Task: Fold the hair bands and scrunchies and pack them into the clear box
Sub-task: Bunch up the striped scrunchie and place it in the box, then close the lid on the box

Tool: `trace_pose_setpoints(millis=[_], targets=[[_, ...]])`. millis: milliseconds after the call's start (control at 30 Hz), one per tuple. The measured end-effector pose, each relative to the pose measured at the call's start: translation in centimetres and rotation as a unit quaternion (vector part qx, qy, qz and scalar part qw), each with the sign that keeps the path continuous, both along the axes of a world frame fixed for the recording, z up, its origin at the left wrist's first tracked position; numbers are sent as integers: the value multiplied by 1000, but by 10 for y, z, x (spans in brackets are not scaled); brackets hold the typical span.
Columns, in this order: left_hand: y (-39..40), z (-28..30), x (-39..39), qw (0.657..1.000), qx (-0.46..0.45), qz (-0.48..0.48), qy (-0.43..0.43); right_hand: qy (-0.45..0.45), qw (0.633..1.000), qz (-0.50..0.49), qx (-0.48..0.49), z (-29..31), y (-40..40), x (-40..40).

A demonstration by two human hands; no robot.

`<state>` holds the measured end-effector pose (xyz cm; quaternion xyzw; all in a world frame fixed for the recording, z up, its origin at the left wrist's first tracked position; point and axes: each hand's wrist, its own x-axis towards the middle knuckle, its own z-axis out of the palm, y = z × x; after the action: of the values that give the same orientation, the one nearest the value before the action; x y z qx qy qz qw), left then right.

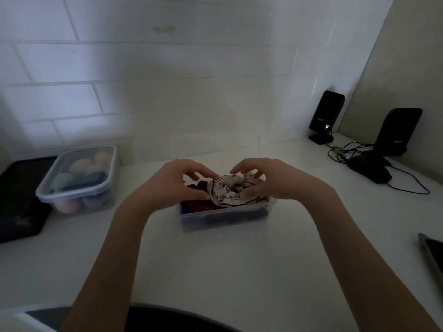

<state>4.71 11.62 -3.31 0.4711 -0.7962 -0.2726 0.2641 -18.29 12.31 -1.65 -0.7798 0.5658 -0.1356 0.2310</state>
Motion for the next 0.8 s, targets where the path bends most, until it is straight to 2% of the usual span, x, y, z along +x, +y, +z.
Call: trace_pose_setpoints(millis=[100,267,367,433,533,600,633,700,800], targets=[[3,4,3,999,18,-11,-33,-7,998,51,-29,-6,2,16],[1,-11,-10,998,53,-10,-28,-1,997,41,-58,-33,-6,36],[-3,-16,-15,997,38,-7,-67,12,998,42,-42,-35,-12,39],[-4,-14,-13,997,49,-13,-63,-9,998,54,-3,-28,-13,32],[0,-8,1,998,33,5,52,-140,989,33,33,-16,-10,12],[0,-6,17,987,-14,72,142,-202,979,-10,-20,-13,-8,0],[0,-6,24,983,-35,100,149,-201,978,-27,-56,-14,-9,-5],[-1,-6,33,986,-29,124,105,-151,984,-45,-88,-17,-13,-12],[-2,-12,26,993,2,114,27,-70,996,-27,-51,-26,-15,-5]])
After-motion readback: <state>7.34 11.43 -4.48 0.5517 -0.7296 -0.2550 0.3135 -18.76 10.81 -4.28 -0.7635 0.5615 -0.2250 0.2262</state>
